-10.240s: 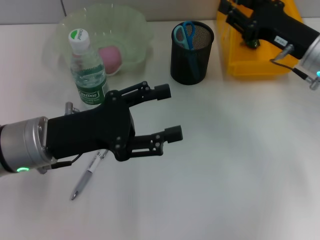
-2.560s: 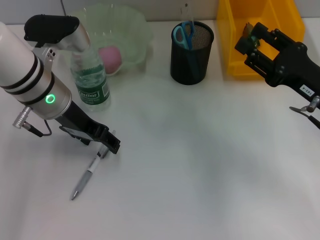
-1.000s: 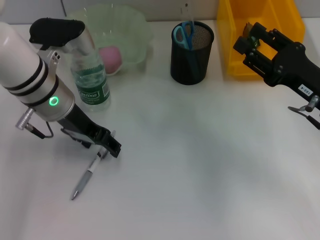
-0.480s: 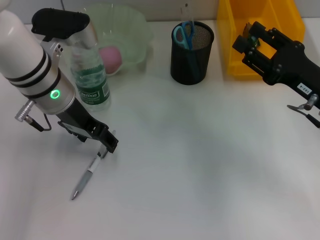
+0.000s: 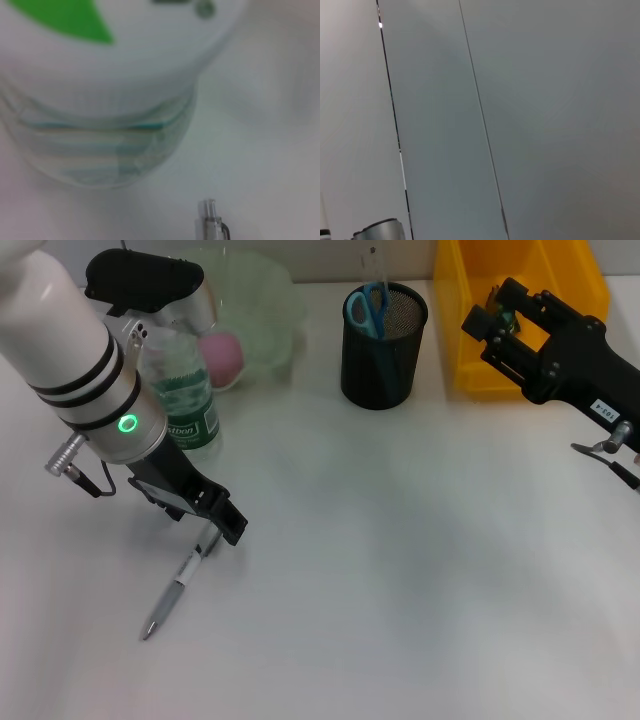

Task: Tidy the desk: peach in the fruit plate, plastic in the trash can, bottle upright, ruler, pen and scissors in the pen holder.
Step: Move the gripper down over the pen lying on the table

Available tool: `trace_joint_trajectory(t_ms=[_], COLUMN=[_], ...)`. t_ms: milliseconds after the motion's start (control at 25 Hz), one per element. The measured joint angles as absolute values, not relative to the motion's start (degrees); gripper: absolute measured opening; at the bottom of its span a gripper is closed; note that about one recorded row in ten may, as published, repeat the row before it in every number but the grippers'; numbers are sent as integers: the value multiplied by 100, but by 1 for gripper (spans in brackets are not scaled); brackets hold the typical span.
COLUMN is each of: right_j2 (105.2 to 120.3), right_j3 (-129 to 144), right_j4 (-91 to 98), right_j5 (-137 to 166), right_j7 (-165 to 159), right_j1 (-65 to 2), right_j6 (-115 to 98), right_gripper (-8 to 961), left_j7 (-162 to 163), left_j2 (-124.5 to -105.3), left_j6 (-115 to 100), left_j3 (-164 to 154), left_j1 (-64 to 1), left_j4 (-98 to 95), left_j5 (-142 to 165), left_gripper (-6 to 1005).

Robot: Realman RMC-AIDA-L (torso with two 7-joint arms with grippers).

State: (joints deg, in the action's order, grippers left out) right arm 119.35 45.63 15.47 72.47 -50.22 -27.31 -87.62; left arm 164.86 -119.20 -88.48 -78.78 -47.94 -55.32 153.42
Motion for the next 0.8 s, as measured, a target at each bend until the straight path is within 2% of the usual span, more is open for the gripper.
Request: trace_joint_trajectory(t_ms=[800], right_j2=[11927], right_j3=[4562], right_j4=[1547], right_j5=[7242], right_j7=[-5018], right_j1=[-2798], right_j6=[-8663], right_gripper=[617], left_j7=[16489], left_j2=[-11917], left_j6=[-8816], left_j3=[-8131], left_j1=[-4864], left_j4=[-5442], left_j5=[15299], left_gripper=[829])
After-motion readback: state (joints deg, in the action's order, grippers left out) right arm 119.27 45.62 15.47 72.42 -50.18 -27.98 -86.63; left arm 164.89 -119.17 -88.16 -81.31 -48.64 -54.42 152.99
